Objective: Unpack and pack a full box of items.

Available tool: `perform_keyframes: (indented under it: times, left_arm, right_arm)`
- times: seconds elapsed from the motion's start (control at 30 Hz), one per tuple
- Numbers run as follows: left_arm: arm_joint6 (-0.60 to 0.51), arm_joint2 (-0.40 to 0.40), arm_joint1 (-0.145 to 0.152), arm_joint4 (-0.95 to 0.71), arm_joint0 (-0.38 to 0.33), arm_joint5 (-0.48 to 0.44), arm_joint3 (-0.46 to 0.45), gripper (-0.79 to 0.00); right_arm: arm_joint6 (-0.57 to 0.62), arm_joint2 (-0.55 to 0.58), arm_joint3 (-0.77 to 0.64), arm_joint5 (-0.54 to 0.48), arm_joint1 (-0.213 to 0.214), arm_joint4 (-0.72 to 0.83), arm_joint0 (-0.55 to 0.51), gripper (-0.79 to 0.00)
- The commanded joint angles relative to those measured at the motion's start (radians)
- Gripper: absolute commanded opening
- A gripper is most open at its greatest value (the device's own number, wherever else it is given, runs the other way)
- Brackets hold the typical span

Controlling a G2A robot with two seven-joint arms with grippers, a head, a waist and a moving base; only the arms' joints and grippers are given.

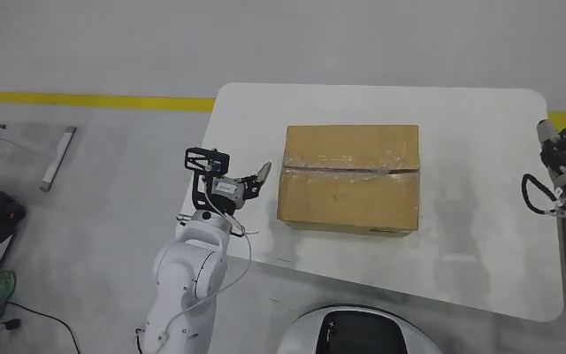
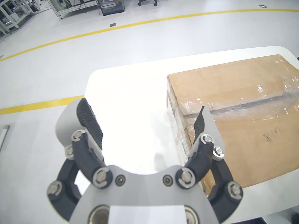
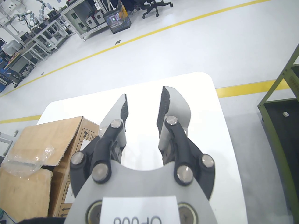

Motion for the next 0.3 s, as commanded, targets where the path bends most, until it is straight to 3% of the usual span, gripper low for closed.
perform_keyframes:
  times: [0.0,0.13,0.27]
  left_arm:
    - [0.000,0.000,0.000,0.000,0.000,0.000,0.000,0.000]
    - [0.000,0.000,0.000,0.000,0.000,0.000,0.000,0.000]
    - [0.000,0.000,0.000,0.000,0.000,0.000,0.000,0.000]
  right_arm:
    - [0.000,0.000,0.000,0.000,0.000,0.000,0.000,-0.339]
    - [0.000,0.000,0.000,0.000,0.000,0.000,0.000,-0.146]
    - [0.000,0.000,0.000,0.000,0.000,0.000,0.000,-0.031]
